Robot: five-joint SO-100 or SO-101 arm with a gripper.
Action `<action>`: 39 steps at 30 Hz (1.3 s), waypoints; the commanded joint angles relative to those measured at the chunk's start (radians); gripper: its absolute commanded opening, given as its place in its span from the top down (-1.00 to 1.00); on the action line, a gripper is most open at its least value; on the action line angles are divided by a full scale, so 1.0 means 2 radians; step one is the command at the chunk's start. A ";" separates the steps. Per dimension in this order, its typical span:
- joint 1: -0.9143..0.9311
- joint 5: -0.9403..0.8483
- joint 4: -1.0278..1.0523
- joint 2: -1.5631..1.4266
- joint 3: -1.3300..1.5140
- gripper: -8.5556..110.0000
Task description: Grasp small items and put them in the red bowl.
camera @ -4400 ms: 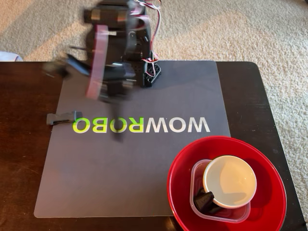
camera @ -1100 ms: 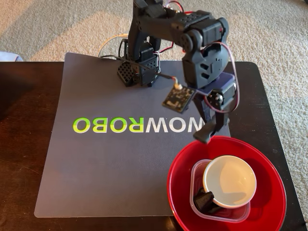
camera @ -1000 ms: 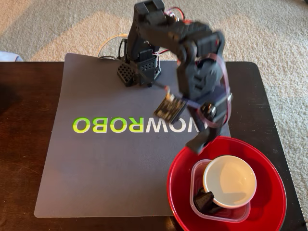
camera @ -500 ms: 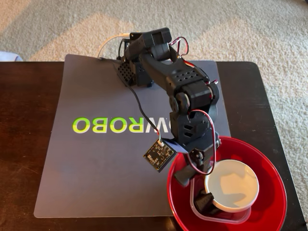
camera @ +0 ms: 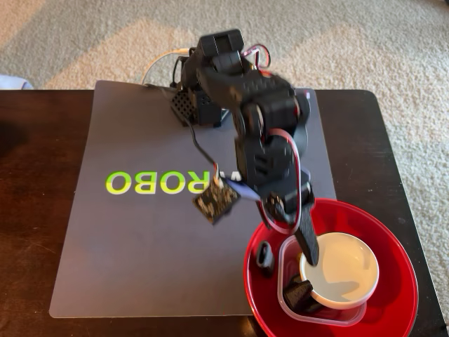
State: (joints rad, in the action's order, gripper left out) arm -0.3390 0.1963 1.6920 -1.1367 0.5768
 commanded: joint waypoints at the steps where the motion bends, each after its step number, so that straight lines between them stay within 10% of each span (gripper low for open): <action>1: 0.044 -0.008 0.005 -0.125 0.051 0.17; 13: 0.226 0.063 -0.100 -0.404 0.535 0.22; 34: 0.188 0.041 -0.146 -0.383 0.578 0.27; 37: 0.198 0.018 -0.150 -0.398 0.578 0.85; 39: 0.198 0.010 -0.153 -0.406 0.588 0.85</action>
State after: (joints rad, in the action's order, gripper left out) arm 0.0583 0.2393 1.4005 -1.9006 1.7441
